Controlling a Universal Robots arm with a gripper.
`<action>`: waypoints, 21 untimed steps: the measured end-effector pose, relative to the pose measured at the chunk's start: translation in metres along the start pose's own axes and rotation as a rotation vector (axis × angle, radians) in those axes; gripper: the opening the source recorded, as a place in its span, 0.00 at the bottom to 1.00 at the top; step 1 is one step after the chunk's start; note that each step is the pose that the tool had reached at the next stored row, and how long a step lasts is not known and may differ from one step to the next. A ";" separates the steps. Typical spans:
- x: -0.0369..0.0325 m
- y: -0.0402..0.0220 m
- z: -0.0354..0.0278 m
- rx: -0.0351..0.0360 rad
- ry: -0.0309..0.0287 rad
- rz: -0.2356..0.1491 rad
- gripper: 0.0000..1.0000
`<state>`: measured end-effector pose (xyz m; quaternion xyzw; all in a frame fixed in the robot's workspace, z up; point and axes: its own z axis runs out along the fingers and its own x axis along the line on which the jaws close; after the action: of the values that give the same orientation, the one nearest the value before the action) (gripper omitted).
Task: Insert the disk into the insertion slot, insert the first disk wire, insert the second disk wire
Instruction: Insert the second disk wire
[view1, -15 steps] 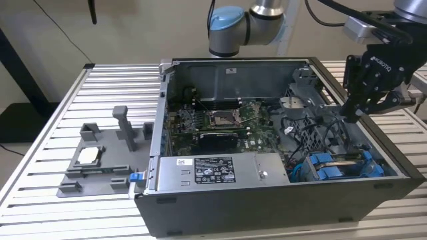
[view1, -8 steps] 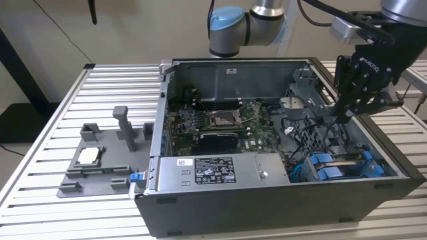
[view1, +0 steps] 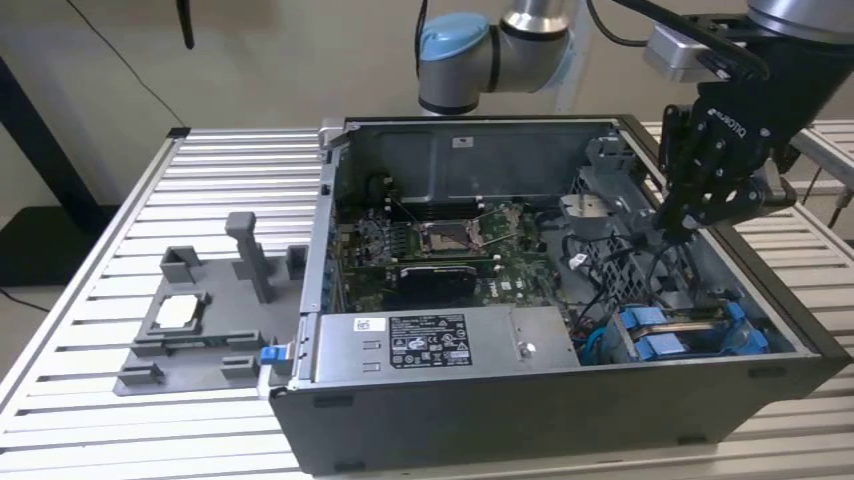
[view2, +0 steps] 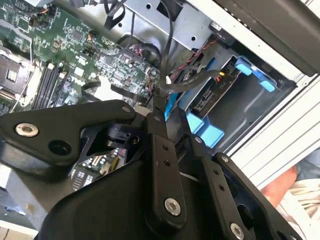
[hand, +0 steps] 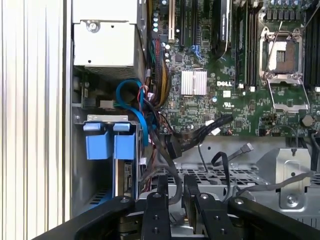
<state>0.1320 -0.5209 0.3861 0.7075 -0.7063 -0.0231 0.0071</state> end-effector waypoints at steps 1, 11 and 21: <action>0.0000 0.0020 -0.0003 0.0028 0.0002 0.000 0.27; -0.0012 0.0262 0.0002 0.0230 0.0018 0.000 0.27; -0.0032 0.0360 0.0006 0.0529 0.0092 -0.001 0.27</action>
<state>0.0960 -0.5178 0.3871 0.7080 -0.7061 -0.0012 -0.0084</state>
